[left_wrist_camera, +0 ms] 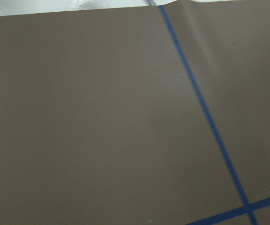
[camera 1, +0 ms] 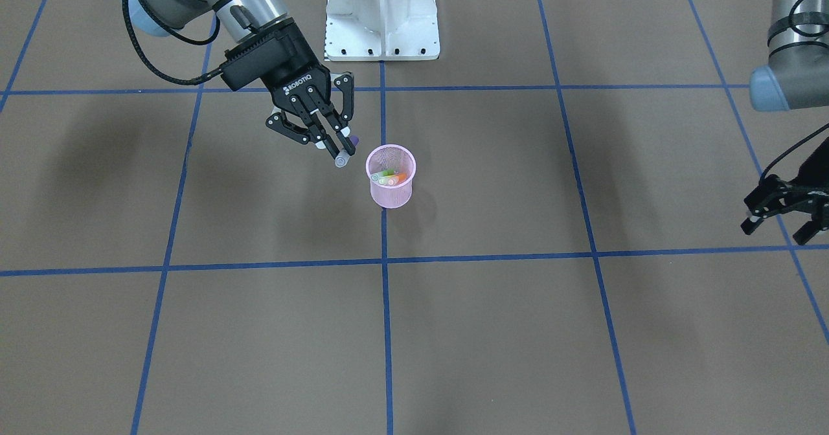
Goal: Collect pens into pen holder
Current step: 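Lift the purple pen with the right gripper and carry it toward the cup, then lower the purple pen into the pink cup and open the right gripper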
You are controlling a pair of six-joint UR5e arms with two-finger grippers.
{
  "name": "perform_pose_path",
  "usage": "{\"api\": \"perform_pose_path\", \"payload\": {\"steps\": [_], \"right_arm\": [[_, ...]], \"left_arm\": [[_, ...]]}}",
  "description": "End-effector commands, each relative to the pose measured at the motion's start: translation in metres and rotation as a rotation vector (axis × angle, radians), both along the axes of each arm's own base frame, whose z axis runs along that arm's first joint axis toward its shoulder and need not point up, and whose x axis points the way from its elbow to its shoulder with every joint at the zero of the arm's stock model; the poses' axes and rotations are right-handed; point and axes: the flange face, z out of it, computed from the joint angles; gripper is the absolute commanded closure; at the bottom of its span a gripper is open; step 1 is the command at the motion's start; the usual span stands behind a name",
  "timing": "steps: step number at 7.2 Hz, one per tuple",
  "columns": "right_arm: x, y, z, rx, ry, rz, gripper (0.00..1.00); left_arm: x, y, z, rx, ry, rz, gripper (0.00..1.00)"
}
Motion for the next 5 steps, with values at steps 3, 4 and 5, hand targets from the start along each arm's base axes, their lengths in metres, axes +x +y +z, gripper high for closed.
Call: {"api": "perform_pose_path", "payload": {"steps": [3, 4, 5], "right_arm": [[-0.064, 0.039, 0.013, 0.079, 0.111, 0.089, 1.00], [-0.076, 0.042, 0.014, 0.081, 0.122, 0.099, 1.00], [-0.100, 0.035, 0.003, 0.081, 0.129, 0.114, 1.00]], "left_arm": [[-0.040, -0.014, 0.030, 0.048, -0.189, -0.131, 0.00], [-0.040, -0.015, 0.030, 0.046, -0.193, -0.134, 0.00], [-0.040, -0.016, 0.030, 0.045, -0.193, -0.134, 0.00]]}}
